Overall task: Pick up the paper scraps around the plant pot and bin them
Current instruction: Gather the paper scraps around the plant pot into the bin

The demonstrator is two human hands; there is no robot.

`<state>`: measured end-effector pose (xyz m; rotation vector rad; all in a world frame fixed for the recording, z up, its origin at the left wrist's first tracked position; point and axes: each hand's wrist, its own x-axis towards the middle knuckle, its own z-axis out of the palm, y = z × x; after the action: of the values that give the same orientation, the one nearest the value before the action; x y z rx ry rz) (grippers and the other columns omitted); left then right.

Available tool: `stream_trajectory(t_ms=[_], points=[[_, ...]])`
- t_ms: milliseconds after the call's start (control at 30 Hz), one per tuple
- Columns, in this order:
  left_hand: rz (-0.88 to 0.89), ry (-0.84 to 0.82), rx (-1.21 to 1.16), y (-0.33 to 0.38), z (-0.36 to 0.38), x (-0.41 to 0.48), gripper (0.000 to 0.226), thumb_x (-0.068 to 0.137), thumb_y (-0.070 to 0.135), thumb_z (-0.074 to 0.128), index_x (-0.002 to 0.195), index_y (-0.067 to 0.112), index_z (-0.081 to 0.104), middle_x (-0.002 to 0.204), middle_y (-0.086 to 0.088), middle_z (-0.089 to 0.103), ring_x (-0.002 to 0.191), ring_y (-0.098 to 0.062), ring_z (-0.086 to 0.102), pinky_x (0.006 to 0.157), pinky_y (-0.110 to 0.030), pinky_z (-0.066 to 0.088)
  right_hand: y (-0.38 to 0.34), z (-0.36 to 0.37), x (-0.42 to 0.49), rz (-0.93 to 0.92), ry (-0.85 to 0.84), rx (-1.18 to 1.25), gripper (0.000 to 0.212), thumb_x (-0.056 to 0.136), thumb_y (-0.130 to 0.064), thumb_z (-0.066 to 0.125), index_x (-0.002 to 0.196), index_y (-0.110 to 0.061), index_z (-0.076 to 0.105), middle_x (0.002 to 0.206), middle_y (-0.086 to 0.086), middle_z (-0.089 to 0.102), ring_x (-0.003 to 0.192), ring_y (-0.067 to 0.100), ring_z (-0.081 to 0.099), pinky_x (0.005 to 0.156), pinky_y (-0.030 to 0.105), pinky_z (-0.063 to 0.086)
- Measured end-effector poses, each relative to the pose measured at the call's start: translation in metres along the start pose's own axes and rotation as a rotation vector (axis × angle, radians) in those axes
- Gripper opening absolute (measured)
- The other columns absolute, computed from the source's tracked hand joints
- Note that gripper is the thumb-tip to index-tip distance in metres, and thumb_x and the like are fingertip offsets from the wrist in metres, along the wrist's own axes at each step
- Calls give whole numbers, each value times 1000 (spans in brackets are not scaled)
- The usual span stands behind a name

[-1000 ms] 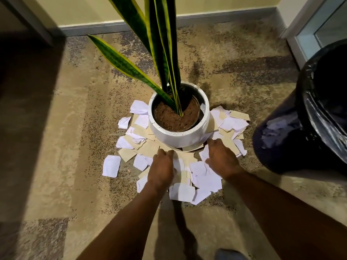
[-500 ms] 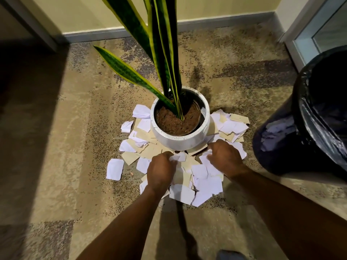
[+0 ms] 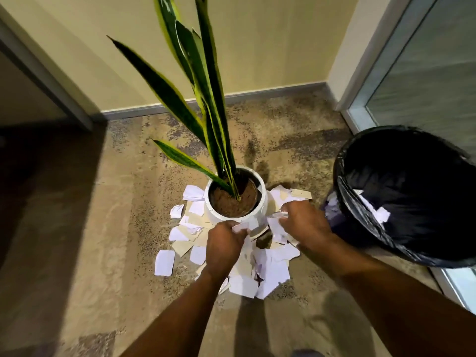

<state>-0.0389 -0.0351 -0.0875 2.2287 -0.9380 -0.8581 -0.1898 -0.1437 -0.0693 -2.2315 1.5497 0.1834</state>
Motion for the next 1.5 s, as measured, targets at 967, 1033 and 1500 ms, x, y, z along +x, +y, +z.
stream_trajectory(t_ms=[967, 1033, 1500], points=[[565, -205, -81, 253, 77, 4, 21, 80, 19, 76, 100, 13, 73, 80, 3, 68, 74, -13, 64, 70, -28, 52, 106, -167, -31, 625, 540, 475, 17, 82, -29, 65, 90, -15, 70, 96, 15, 71, 93, 36, 66, 77, 34, 51], [554, -200, -84, 255, 84, 5, 29, 79, 16, 76, 107, 12, 70, 87, 0, 69, 80, -11, 63, 76, -25, 51, 103, -168, -29, 601, 553, 492, 13, 82, -27, 65, 85, -15, 69, 94, 13, 71, 91, 35, 66, 76, 33, 51], [589, 27, -216, 205, 38, 24, 21, 83, 6, 64, 90, 22, 74, 86, 9, 73, 77, -3, 66, 70, -31, 56, 23, -146, 5, 198, 507, 508, 13, 78, -14, 66, 67, -20, 62, 78, 4, 67, 72, 21, 60, 62, 23, 39]])
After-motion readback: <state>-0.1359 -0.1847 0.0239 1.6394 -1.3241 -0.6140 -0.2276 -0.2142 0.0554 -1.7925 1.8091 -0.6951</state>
